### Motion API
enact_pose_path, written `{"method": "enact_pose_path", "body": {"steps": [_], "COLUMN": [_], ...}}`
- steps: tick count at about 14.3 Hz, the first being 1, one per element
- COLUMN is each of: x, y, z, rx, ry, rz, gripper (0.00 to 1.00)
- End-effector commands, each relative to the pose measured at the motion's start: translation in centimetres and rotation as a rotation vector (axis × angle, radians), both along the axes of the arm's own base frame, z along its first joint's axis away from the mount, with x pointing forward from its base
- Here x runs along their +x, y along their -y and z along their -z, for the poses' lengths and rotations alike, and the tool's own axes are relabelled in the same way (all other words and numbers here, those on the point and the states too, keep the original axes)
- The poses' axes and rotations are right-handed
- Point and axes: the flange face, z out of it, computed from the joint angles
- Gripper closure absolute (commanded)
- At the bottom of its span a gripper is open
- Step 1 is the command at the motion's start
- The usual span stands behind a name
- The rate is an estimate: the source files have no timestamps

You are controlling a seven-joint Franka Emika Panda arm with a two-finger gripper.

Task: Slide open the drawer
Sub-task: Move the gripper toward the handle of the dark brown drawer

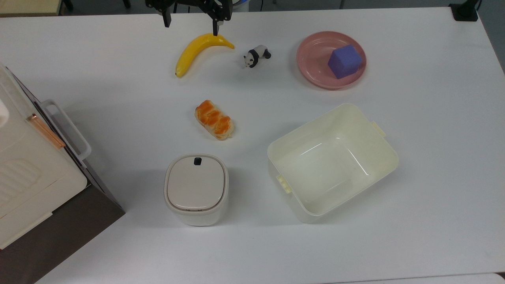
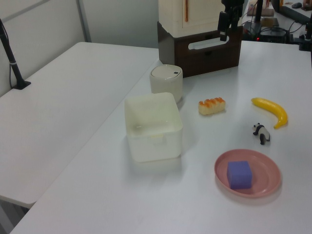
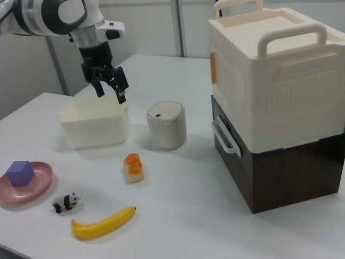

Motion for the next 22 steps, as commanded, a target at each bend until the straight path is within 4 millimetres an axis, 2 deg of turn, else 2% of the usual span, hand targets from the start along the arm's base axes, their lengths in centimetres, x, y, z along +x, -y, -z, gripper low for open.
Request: {"method": "enact_pose_path", "body": {"steps": [1,7,10,12,15,16,22], "x": [-0.5,-0.5,-0.3,-0.1,0.2,0.2,2.0], "y": [-0.3,-0.8,-0.3,1.0,5.7,6.5,11.7], "z": [0.2,0.2,0.4,0.9,2.0,2.3,4.5], "rx": [0.013,0.016,0.012,0.005,-0.003,-0.008,-0.077], "ry": [-0.026,-0.025,-0.027,-0.043,-0.068,-0.074,-0.027], "rz": [-0.017,-0.027,-0.078,-0.223,-0.378,-0.426,-0.528], "gripper": [0.00,0.00,0.00,0.00,0.00,0.00,0.00]}}
